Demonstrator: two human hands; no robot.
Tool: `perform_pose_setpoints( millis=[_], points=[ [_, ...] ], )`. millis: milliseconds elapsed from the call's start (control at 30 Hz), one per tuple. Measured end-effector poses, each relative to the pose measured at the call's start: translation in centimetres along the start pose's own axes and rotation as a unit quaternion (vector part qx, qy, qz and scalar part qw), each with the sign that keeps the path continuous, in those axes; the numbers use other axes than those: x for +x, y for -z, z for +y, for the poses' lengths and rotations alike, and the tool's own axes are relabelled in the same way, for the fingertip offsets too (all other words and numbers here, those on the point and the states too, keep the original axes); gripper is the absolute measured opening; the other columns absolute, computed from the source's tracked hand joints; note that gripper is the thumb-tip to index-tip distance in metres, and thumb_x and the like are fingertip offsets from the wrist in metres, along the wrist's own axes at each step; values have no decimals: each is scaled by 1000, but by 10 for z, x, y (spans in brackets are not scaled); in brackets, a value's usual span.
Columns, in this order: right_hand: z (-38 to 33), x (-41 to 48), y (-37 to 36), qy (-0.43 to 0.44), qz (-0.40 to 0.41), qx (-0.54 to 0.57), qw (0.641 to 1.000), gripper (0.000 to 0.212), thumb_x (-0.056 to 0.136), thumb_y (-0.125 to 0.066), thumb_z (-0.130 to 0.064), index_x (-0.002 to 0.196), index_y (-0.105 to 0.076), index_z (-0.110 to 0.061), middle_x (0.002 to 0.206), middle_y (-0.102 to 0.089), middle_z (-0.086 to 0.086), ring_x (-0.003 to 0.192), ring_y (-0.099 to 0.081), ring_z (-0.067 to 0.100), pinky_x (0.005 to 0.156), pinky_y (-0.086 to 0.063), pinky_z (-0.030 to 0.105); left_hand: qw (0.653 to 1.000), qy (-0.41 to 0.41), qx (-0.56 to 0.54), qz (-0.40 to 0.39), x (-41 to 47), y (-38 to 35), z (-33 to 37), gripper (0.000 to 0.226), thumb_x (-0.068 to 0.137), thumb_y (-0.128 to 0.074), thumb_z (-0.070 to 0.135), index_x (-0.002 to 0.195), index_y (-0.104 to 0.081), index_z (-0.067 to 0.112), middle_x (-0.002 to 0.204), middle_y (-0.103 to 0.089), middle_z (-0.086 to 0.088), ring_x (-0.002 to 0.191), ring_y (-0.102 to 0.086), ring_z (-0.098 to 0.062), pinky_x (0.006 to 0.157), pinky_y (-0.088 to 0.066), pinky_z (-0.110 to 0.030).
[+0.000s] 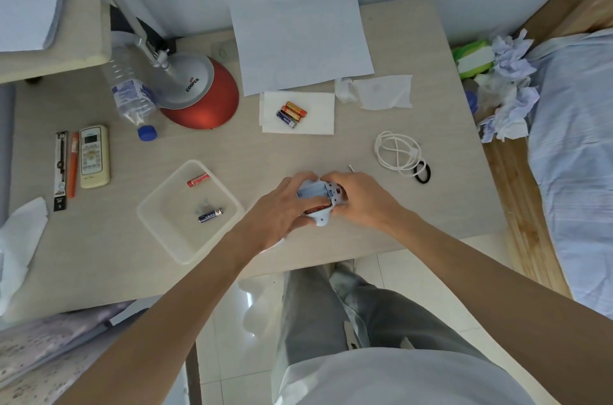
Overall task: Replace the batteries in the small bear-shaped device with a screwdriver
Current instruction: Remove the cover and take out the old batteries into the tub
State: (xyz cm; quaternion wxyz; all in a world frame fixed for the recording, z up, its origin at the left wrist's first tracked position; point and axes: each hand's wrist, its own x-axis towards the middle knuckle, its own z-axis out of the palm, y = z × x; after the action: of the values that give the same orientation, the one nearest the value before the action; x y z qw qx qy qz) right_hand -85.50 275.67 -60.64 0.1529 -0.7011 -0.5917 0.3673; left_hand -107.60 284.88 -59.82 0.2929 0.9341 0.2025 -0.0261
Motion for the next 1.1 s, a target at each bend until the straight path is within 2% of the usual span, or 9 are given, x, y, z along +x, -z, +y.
perform_pose_setpoints(
  millis=[200, 433, 567, 700, 867, 1033, 1100],
  points=[
    [0, 1, 1, 5, -11, -11, 1000, 57, 80, -88, -24, 132, -65, -26, 104, -76, -5, 89, -70, 15, 81, -60, 37, 1000, -6, 6, -22, 5, 0, -5, 54, 97, -80, 28, 141, -54, 43, 160, -30, -1, 130, -52, -27, 85, -66, -41],
    [1, 5, 0, 15, -15, -24, 999, 57, 81, -88, -25, 133, -64, -27, 105, -75, -6, 88, -69, 13, 82, -61, 38, 1000, -10, -3, -17, 2, 0, -5, 47, 98, -79, 29, 133, -51, 43, 156, -32, -2, 122, -55, -26, 83, -64, -38],
    [3, 5, 1, 16, -18, -23, 999, 57, 80, -89, -27, 132, -64, -27, 105, -75, -6, 88, -70, 12, 82, -60, 35, 1000, 2, -15, -9, 0, -2, -4, 50, 98, -80, 31, 140, -56, 43, 157, -32, -1, 122, -57, -24, 88, -61, -32],
    [2, 6, 1, 16, -23, -26, 999, 54, 81, -89, -26, 130, -65, -26, 103, -74, -6, 87, -69, 13, 79, -58, 33, 1000, -15, 1, -8, 2, -3, -5, 52, 97, -80, 31, 142, -57, 43, 157, -33, -2, 123, -56, -24, 89, -62, -35],
    [1, 5, 1, 6, -21, -19, 1000, 51, 80, -86, -22, 127, -65, -28, 94, -71, -9, 79, -65, 10, 71, -51, 27, 999, -25, 10, -25, 7, 0, -8, 52, 98, -80, 29, 142, -56, 41, 157, -32, -4, 124, -54, -28, 82, -62, -38],
    [1, 5, 0, 5, -18, -16, 1000, 54, 79, -86, -22, 127, -64, -29, 93, -70, -10, 78, -64, 10, 70, -47, 25, 999, -18, -16, -28, 7, 0, -7, 48, 98, -80, 28, 139, -58, 39, 156, -28, 0, 127, -51, -26, 87, -63, -38],
    [1, 5, 1, 6, -15, -17, 1000, 55, 79, -86, -22, 129, -65, -28, 96, -72, -7, 80, -66, 12, 71, -50, 27, 999, -15, -28, -24, 6, -2, -7, 49, 96, -82, 26, 137, -58, 39, 156, -29, 1, 128, -51, -26, 90, -64, -38]
  ],
)
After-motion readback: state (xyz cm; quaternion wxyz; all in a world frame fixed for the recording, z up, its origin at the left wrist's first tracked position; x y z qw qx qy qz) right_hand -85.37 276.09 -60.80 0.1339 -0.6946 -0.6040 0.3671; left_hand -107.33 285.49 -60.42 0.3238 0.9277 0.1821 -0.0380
